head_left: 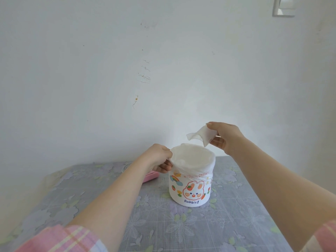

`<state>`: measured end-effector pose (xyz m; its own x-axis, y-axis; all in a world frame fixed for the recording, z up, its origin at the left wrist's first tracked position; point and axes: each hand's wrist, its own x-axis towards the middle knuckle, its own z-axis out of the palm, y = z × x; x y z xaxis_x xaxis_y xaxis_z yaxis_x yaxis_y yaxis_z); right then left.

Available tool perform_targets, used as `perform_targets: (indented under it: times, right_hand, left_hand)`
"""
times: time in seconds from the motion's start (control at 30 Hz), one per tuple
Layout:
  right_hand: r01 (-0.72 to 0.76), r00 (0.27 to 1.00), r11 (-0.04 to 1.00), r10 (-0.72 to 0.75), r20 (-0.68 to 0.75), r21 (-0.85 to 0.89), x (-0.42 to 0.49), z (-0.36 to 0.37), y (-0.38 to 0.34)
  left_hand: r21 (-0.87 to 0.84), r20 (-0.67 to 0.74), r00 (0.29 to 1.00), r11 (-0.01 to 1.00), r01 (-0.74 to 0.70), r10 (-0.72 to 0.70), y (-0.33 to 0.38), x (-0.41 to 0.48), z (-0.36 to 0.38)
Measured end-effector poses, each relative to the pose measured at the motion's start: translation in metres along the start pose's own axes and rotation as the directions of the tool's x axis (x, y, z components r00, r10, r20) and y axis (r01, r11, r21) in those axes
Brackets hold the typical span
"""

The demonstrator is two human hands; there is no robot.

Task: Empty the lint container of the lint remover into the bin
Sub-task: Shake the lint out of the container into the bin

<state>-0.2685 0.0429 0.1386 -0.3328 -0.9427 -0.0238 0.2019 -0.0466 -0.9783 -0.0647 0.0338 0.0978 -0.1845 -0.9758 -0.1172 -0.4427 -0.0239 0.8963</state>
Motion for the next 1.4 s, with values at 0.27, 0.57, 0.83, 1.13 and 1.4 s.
perform_targets:
  times: [0.27,0.57,0.83,1.13,1.4]
  right_hand:
    - [-0.023,0.990,0.987,0.044,-0.134,0.158,0.002,-0.029,-0.003]
    - [0.068,0.947,0.971,0.011,-0.322,0.231,0.023,-0.093,0.004]
    - [0.018,0.924,0.946,0.108,-0.367,0.324,0.056,-0.129,0.017]
    - [0.001,0.912,0.919,0.161,-0.376,0.395,0.091,-0.154,0.029]
    - [-0.009,0.912,0.924,0.164,-0.376,0.382,0.098,-0.155,0.032]
  left_hand:
    - [-0.018,-0.103,0.994,0.999,-0.043,0.041,0.007,0.011,0.017]
    - [-0.094,-0.160,0.984,0.991,-0.098,0.082,0.025,0.052,0.053]
    - [-0.041,-0.115,0.989,0.994,-0.098,0.092,0.053,0.104,0.091]
    - [-0.016,-0.068,0.995,0.997,-0.071,0.070,0.074,0.149,0.122]
    - [-0.033,-0.020,0.999,0.998,-0.050,0.050,0.073,0.151,0.120]
